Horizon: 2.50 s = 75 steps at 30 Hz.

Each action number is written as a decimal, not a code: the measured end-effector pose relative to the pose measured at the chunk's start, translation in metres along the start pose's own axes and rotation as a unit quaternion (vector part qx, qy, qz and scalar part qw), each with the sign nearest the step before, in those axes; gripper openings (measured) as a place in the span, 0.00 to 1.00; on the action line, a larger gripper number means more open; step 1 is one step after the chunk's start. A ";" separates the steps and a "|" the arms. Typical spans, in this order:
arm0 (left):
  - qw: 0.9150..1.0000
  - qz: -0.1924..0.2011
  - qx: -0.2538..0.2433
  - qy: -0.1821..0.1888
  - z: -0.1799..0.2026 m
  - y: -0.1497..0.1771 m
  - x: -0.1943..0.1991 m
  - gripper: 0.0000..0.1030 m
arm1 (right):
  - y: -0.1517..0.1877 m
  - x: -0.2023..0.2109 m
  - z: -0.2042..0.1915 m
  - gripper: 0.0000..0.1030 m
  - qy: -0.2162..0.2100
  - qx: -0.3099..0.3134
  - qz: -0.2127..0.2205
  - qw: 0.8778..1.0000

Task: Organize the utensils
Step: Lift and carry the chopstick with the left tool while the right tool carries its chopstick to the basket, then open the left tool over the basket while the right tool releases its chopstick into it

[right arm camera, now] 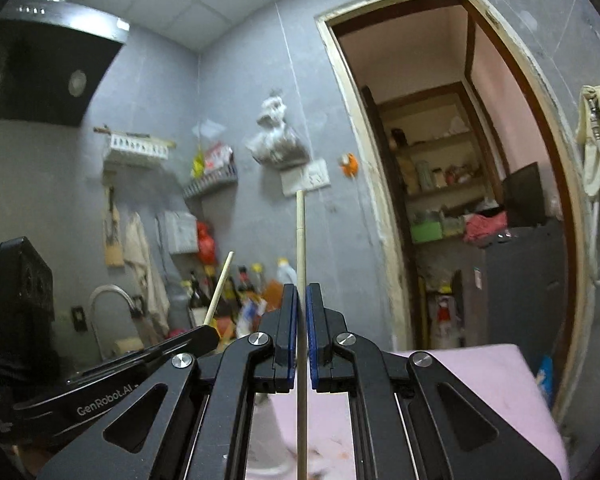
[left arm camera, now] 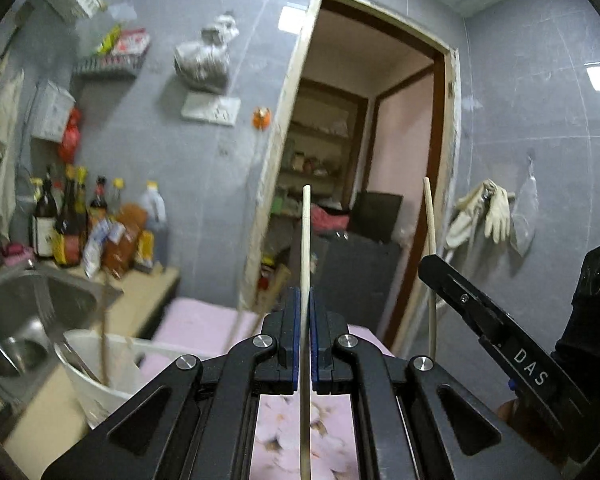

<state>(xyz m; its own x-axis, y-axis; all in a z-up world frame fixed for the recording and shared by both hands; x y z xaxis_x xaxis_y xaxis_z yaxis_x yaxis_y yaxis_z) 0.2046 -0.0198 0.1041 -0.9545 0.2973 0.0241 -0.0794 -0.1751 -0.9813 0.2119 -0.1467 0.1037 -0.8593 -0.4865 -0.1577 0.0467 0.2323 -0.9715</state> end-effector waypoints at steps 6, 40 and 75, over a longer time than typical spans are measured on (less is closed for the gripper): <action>0.999 0.024 0.010 -0.018 -0.046 -0.033 0.008 0.02 | -0.014 -0.033 -0.024 0.03 -0.041 -0.024 0.024 0.999; 0.977 0.125 0.077 -0.157 -0.200 -0.033 -0.009 0.02 | 0.049 -0.125 -0.064 0.03 -0.053 -0.018 0.035 0.998; 0.985 0.040 0.070 -0.151 -0.198 0.015 -0.021 0.03 | 0.057 -0.100 -0.073 0.10 -0.066 0.030 0.003 0.997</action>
<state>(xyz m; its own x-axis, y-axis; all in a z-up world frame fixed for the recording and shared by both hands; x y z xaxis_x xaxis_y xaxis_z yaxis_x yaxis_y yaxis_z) 0.2800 0.1575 0.0506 -0.9996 -0.0124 0.0243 -0.0191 -0.3203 -0.9471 0.2630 -0.0235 0.0768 -0.7843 -0.5930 -0.1825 0.0865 0.1868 -0.9786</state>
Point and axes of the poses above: each gripper's, at about its wrist camera, not at the fingertips, and x roughly against the way its jaws point, z to its right, y to its underside, the point moved 8 cm from there along -x, roughly the way its jaws point, and after that the axes turned 4 degrees about z, right-handed, at the moved point
